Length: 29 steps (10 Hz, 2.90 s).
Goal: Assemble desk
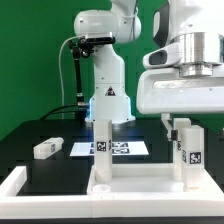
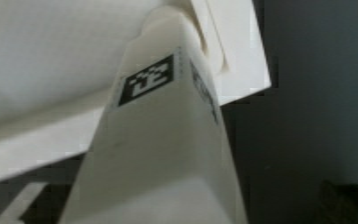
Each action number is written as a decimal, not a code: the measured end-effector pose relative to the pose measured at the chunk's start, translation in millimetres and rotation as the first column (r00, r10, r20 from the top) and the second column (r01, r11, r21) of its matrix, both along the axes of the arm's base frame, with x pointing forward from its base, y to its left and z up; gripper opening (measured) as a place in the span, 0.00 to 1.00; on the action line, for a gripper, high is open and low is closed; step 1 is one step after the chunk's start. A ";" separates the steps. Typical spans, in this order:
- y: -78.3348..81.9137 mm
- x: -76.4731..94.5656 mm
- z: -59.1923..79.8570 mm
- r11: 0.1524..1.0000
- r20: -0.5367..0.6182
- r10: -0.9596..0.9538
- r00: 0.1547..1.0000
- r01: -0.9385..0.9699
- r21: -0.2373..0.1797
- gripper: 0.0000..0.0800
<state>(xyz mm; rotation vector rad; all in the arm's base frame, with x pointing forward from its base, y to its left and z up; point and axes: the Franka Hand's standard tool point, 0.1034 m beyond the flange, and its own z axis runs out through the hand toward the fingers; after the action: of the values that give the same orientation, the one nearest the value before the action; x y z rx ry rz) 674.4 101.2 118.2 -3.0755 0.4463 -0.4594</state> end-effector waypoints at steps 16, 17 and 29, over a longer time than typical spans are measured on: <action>-32.9 -11.2 -8.1 0.339 -0.305 -0.869 0.390 0.918 0.207 0.37; -28.8 -10.1 -8.6 0.254 -0.333 -0.893 0.302 0.950 0.181 0.37; -6.6 -5.9 -5.4 0.970 -0.131 -0.226 0.965 0.235 0.057 0.81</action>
Offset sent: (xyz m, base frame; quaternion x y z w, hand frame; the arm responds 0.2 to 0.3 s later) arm 0.0000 0.0000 0.0000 0.0000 0.0000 0.0000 1.0000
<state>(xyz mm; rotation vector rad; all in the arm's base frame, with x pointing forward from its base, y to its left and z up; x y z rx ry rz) 668.5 94.6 112.8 -3.0055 0.8109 -0.2466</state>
